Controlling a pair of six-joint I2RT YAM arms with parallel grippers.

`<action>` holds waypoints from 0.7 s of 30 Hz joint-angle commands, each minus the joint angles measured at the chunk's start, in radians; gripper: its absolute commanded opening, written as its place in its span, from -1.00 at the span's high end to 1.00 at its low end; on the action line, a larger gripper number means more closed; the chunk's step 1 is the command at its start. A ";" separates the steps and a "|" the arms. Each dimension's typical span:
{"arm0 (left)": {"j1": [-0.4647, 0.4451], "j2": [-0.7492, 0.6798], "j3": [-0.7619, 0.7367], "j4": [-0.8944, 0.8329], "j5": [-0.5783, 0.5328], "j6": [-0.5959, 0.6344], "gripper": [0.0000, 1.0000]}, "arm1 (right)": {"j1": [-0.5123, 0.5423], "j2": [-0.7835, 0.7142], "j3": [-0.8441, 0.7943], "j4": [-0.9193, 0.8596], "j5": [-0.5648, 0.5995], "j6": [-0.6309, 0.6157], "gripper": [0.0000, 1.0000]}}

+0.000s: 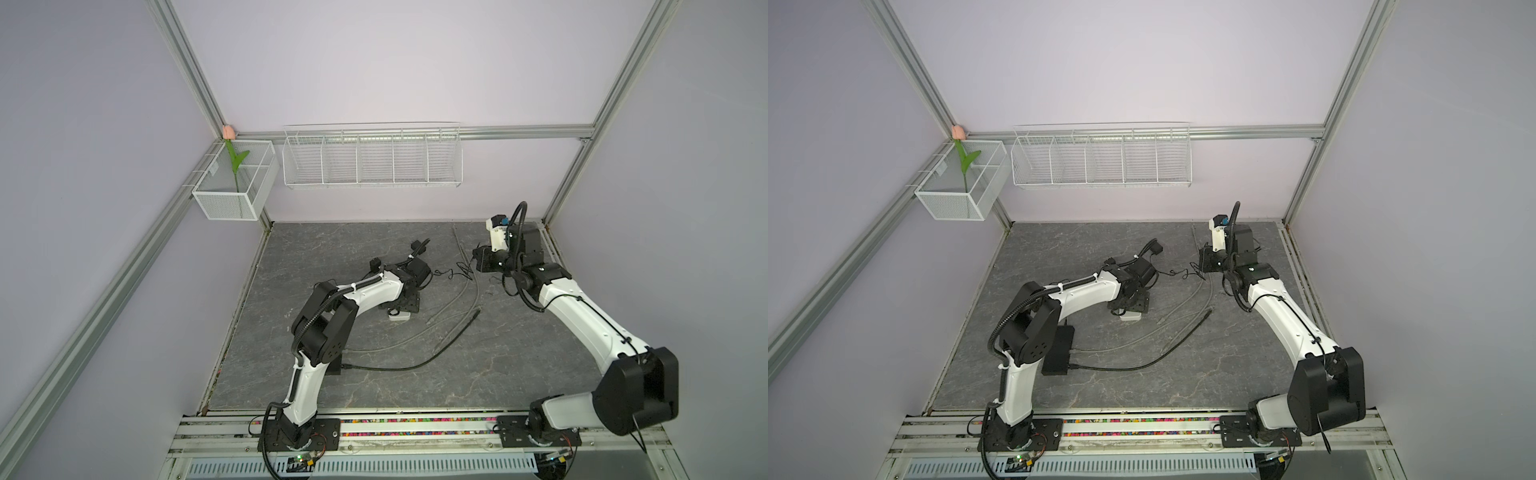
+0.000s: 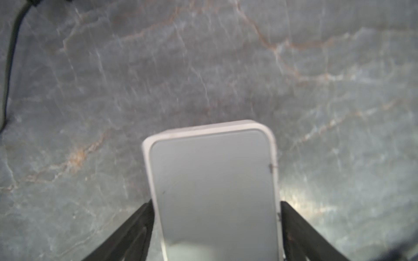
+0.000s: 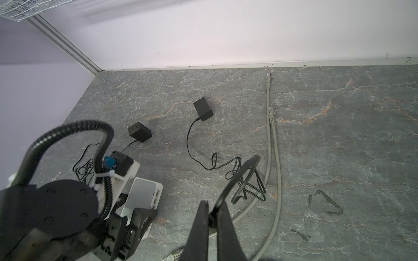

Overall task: Insert the plug into the switch port
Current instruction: 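Grasp the white router with the left gripper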

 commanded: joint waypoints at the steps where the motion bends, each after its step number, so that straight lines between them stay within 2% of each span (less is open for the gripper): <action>1: -0.001 0.067 0.056 -0.060 0.000 0.006 -0.66 | -0.009 -0.039 -0.019 0.023 0.008 -0.002 0.85; 9: 0.003 0.075 0.052 -0.062 -0.010 -0.002 -0.70 | -0.011 -0.033 -0.019 0.026 0.005 0.001 0.85; 17: 0.031 0.002 0.029 0.012 0.086 -0.016 -0.83 | -0.012 -0.028 -0.021 0.026 0.009 0.002 0.85; 21: 0.052 -0.005 0.043 0.011 0.088 -0.028 -0.83 | -0.012 -0.027 -0.020 0.028 0.009 0.004 0.85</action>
